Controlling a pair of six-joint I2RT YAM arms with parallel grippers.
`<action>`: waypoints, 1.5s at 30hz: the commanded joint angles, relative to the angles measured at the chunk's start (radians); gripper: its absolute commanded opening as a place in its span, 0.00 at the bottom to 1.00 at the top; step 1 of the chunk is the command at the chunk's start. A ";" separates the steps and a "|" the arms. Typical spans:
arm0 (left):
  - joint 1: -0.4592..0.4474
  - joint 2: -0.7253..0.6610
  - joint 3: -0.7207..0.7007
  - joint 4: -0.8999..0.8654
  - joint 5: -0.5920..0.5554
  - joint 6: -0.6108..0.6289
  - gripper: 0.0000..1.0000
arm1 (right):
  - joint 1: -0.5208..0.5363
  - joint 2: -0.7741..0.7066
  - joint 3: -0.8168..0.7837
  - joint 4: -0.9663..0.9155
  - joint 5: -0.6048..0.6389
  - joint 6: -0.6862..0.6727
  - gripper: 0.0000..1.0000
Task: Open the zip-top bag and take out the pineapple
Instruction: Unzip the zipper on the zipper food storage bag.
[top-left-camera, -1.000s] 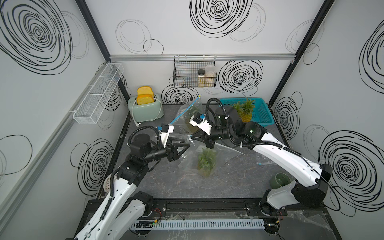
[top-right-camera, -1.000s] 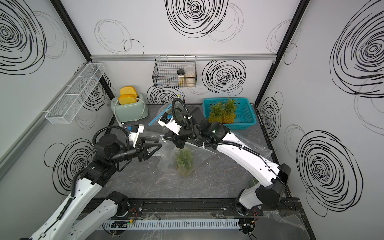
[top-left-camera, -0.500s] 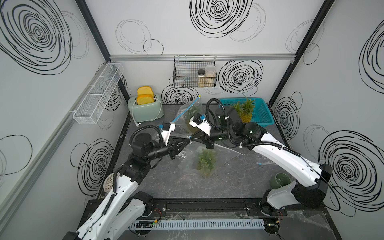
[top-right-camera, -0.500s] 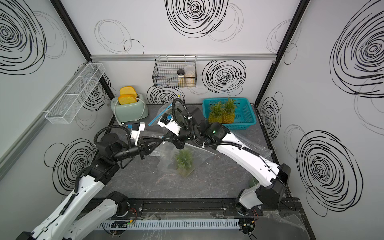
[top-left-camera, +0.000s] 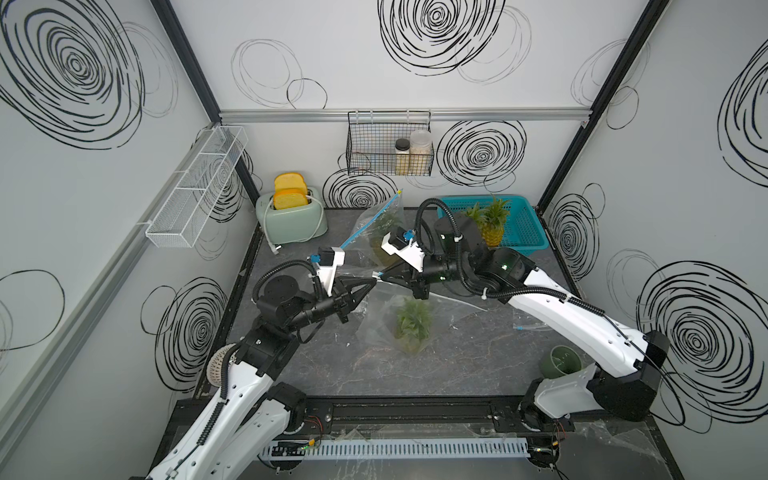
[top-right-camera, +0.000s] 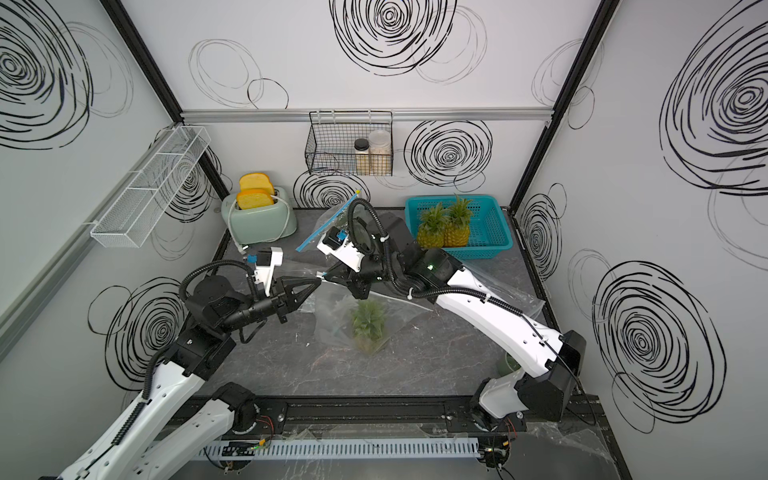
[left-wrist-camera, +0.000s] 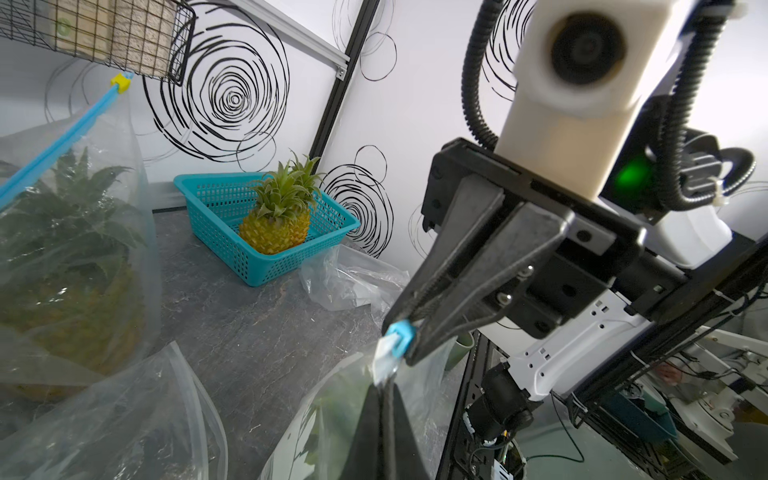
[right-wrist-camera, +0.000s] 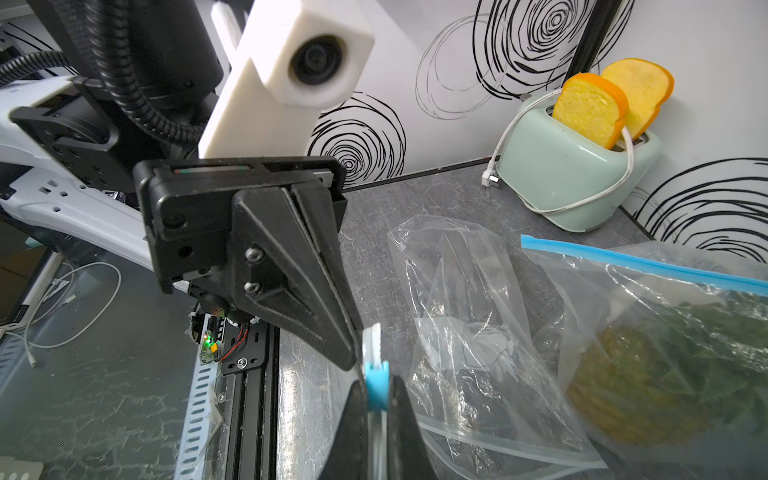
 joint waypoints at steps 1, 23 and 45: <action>0.015 -0.028 -0.005 0.054 -0.108 -0.020 0.00 | -0.041 -0.062 -0.027 -0.037 0.026 0.007 0.04; 0.053 -0.098 -0.057 0.012 -0.474 -0.021 0.00 | -0.161 -0.370 -0.247 -0.104 0.142 0.101 0.04; 0.198 0.060 0.086 0.046 -0.544 0.113 0.00 | -0.160 -0.547 -0.372 -0.157 0.139 0.130 0.04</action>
